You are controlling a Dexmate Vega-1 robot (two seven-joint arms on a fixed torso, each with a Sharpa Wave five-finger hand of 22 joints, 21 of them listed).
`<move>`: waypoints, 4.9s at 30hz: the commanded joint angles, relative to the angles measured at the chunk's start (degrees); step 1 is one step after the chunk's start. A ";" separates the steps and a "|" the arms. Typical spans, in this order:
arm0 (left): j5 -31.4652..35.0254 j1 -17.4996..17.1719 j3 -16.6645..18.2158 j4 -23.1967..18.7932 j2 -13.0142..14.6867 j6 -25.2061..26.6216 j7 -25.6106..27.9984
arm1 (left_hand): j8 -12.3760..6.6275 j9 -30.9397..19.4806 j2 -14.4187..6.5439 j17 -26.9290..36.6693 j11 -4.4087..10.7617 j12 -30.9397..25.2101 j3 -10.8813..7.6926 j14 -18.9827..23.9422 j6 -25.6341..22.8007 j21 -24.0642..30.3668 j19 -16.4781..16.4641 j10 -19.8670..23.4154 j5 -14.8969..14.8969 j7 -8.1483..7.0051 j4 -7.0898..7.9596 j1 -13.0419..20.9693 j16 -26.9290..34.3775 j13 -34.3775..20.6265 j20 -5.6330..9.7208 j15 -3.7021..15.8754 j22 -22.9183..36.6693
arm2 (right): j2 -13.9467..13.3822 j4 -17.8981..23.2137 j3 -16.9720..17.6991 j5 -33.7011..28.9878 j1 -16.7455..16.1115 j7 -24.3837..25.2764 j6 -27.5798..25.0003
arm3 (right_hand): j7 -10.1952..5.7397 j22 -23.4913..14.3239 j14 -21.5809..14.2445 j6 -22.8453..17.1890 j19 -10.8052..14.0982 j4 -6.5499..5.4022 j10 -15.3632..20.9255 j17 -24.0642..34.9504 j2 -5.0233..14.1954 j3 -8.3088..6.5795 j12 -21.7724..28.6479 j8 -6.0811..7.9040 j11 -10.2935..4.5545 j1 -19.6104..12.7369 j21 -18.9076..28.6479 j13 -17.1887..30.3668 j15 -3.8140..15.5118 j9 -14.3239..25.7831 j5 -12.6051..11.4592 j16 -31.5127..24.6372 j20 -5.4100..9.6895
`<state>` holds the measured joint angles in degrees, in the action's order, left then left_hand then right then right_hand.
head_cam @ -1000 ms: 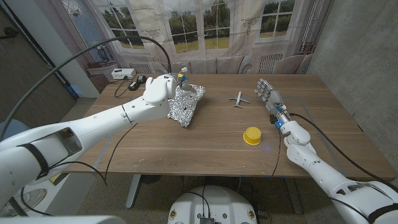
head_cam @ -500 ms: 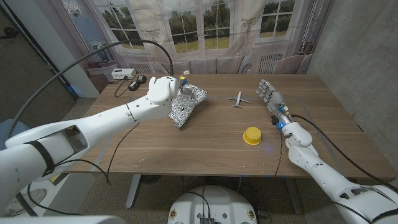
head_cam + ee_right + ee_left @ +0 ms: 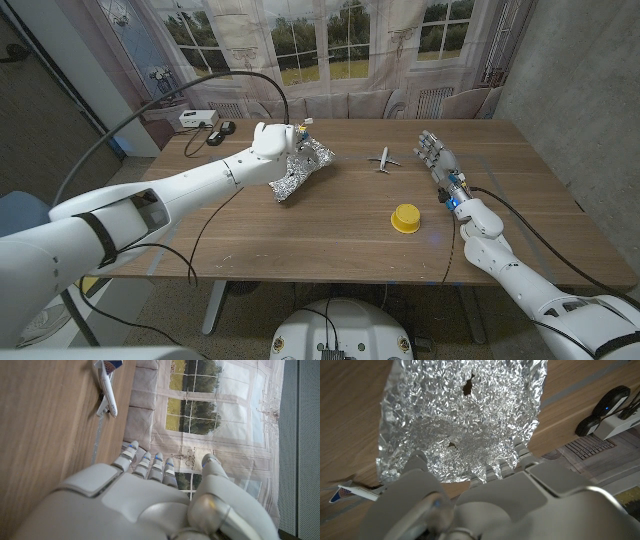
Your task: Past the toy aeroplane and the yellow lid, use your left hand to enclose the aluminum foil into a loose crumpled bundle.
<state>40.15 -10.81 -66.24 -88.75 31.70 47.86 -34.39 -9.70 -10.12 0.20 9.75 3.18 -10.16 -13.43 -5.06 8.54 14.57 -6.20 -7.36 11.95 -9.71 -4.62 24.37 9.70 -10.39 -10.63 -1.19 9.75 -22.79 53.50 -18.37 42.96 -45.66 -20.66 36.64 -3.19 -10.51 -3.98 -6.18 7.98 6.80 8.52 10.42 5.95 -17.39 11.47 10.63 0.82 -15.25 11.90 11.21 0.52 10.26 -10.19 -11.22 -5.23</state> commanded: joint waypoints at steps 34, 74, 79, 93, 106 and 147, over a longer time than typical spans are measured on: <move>13.92 3.35 -11.93 13.54 -6.32 -3.24 2.60 | -6.29 -1.26 -3.99 3.60 -0.05 -10.12 -4.66 24.96 -19.87 7.19 -33.43 15.66 -1.03 -1.09 -5.37 35.94 5.92 -5.37 10.40 7.68 1.85 | 1.20 -3.31 -1.98 -3.74 3.12 1.89 1.50 | -0.25 -0.12 -0.75 -1.29 0.09 0.09 0.78 0.15 0.03 -0.26 0.23 0.57 0.27 0.86 0.13 0.11 -0.12 0.22 -0.36 -0.05 -0.34; 23.71 1.01 -9.13 14.49 -6.77 -8.52 -5.53 | -0.45 -0.76 3.13 3.74 0.87 -6.40 9.00 17.66 -5.43 18.99 -18.77 7.88 0.50 -2.12 2.75 29.61 0.90 -7.49 5.20 3.04 0.36 | -0.10 -1.25 -2.25 -5.72 2.21 5.97 2.17 | -0.42 -0.12 -1.30 -1.50 0.24 0.09 1.45 0.12 0.31 -0.59 0.31 0.46 0.76 0.91 0.19 0.11 -0.64 0.22 -0.38 -0.12 -0.13; 22.81 0.71 -7.16 12.48 -5.51 -8.92 -6.76 | -0.87 -0.69 3.90 2.83 0.86 -5.74 10.82 14.90 -4.64 16.51 -15.36 7.54 1.67 -2.73 3.98 26.72 0.82 -7.11 1.79 1.26 0.31 | -0.08 -1.30 -2.26 -5.73 2.25 6.12 2.07 | -0.43 -0.12 -1.28 -1.54 0.22 0.05 1.46 0.14 0.37 -0.62 0.29 0.46 0.75 0.96 0.19 0.11 -0.69 0.22 -0.38 -0.11 -0.12; 9.78 -4.61 7.50 -0.67 0.69 -5.95 -0.58 | -1.90 -0.68 1.51 1.80 1.05 -5.70 12.51 13.44 -7.64 12.57 -10.65 9.40 2.44 -2.80 7.52 20.50 1.43 -6.25 -1.32 1.00 0.38 | 0.75 -3.44 -2.46 -5.70 3.19 5.66 2.61 | -0.48 -0.12 -1.23 -1.77 -0.18 0.02 1.37 0.15 0.39 -0.68 0.20 0.49 0.73 1.06 0.04 0.11 -0.81 0.22 -0.36 -0.04 0.06; 8.36 -1.53 5.27 -3.59 2.95 -1.78 -5.01 | -1.13 -0.61 1.58 1.31 -0.35 -4.86 13.24 13.35 -6.72 10.95 -9.22 8.45 2.53 -2.73 7.95 19.27 1.46 -5.70 -1.69 -1.34 0.53 | 0.70 -3.29 -2.27 -5.57 2.83 5.54 3.28 | -0.54 -0.12 -1.24 -1.87 -0.24 0.07 1.37 0.12 0.38 -0.77 0.16 0.48 0.62 1.04 0.04 0.11 -0.90 0.22 -0.36 0.00 0.04; 28.47 6.88 -1.62 4.01 1.90 -23.96 -13.19 | -0.52 -1.01 9.21 0.55 2.46 -1.62 28.16 9.30 -4.93 -0.56 -8.12 11.68 21.73 1.17 4.58 20.74 0.09 -2.07 8.03 4.94 0.59 | 1.86 -5.58 -3.51 -7.85 4.91 8.56 2.45 | -0.31 -0.11 -1.28 -2.41 -0.45 -0.21 1.59 0.23 0.48 -0.83 0.14 0.51 0.61 1.56 0.01 0.12 -0.84 0.23 -0.31 -0.02 0.31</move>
<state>57.58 -7.59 -63.02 -88.63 35.29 33.42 -41.14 -10.13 -11.08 8.77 10.23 5.77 -12.19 13.20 6.25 1.83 15.09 -15.90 6.04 32.57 -8.51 0.10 44.55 10.14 -12.51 -1.53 2.13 10.12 -21.17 48.19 -21.48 35.80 -41.42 -13.36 39.97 -3.47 -10.51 -5.11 -8.30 7.77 6.66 9.74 10.55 6.31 -18.03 11.47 11.04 1.42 -14.00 11.90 11.21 0.01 10.25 -10.19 -11.23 -5.02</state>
